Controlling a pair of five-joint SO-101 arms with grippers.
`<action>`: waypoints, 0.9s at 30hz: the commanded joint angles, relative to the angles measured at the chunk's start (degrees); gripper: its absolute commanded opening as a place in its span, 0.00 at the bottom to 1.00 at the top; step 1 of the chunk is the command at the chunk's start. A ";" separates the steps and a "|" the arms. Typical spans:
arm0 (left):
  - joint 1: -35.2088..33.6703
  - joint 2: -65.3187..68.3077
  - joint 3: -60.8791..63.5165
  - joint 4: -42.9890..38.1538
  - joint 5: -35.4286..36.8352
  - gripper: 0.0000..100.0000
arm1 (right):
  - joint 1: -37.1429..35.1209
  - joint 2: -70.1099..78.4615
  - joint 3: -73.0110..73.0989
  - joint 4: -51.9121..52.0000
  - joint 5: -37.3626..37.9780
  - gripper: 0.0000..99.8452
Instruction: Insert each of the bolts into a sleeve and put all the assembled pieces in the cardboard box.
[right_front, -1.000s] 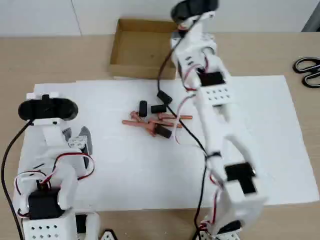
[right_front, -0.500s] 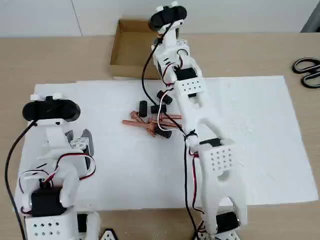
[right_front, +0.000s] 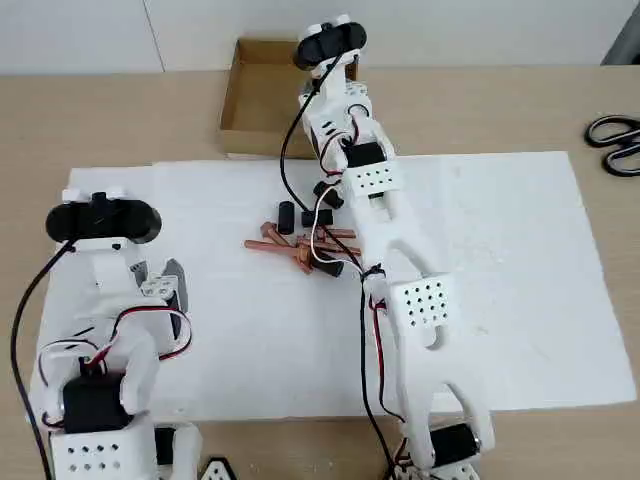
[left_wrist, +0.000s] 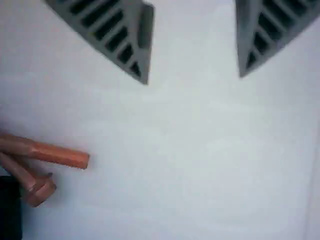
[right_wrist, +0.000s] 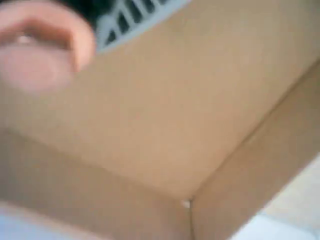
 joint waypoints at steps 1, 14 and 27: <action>-0.09 -0.53 -0.31 0.00 -0.53 0.11 | 0.04 -1.54 -4.75 0.31 0.70 0.18; 0.00 -0.53 -0.31 0.00 -0.53 0.11 | 2.24 -3.47 -8.97 6.02 0.62 0.18; -0.26 -0.53 -0.31 0.00 -0.35 0.11 | 0.75 -9.19 -33.67 57.54 0.35 0.18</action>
